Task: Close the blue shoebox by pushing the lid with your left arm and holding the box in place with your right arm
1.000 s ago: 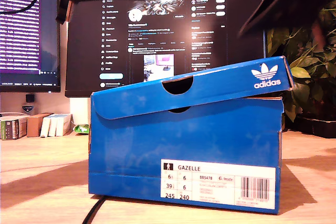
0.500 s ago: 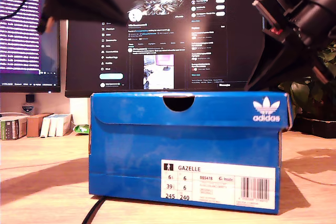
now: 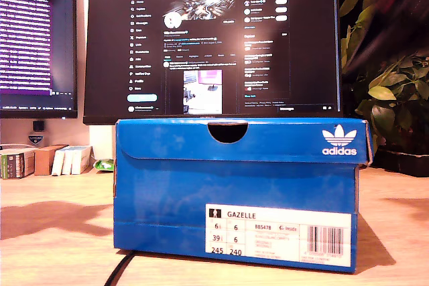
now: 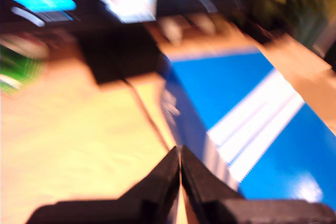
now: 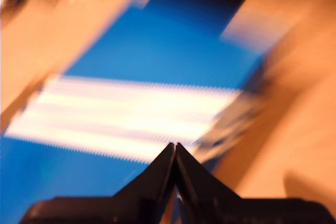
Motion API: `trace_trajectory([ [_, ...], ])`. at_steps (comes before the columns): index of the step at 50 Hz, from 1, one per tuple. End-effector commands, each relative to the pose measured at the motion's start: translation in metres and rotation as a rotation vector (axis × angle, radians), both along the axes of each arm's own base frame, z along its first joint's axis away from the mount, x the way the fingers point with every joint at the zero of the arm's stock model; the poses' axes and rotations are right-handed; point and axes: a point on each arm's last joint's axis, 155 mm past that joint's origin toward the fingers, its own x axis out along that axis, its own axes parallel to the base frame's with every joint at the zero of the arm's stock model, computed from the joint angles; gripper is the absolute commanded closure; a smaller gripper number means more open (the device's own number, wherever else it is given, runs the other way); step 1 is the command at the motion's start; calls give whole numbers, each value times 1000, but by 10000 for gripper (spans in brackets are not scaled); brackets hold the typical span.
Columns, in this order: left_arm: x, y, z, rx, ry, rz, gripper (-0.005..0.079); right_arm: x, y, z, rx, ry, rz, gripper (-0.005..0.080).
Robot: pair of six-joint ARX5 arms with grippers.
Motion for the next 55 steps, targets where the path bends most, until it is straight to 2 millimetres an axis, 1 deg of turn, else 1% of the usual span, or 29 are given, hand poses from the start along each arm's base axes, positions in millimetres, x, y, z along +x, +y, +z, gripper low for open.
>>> trace_trajectory([
  [1,0,1,1,5,-5,1,762,-1,-5,-8,-27,-3,-20,764],
  [3,-1,3,2,5,-6,5,762,-3,-7,-2,-27,-29,-24,764],
  [11,-6,11,4,45,-39,32,762,-11,-28,8,-67,-119,-117,764],
  [16,-10,22,6,74,-77,82,762,-17,-38,13,-76,-182,-165,764],
  [24,-12,41,8,94,-166,180,762,-28,-48,16,-82,-245,-203,764],
  [31,-21,45,3,77,-195,202,762,-35,-62,18,-102,-286,-268,764],
  [35,-27,48,0,86,-230,208,762,-42,-69,27,-112,-336,-291,764],
  [41,-33,51,-12,88,-250,219,762,-58,-72,39,-97,-390,-301,764],
  [47,-39,47,-24,50,-240,201,762,-74,-75,48,-90,-429,-301,764],
  [51,-45,44,-23,21,-241,188,762,-84,-76,62,-66,-486,-301,764],
  [55,-49,44,-16,3,-265,188,762,-94,-77,73,-50,-532,-302,764],
])
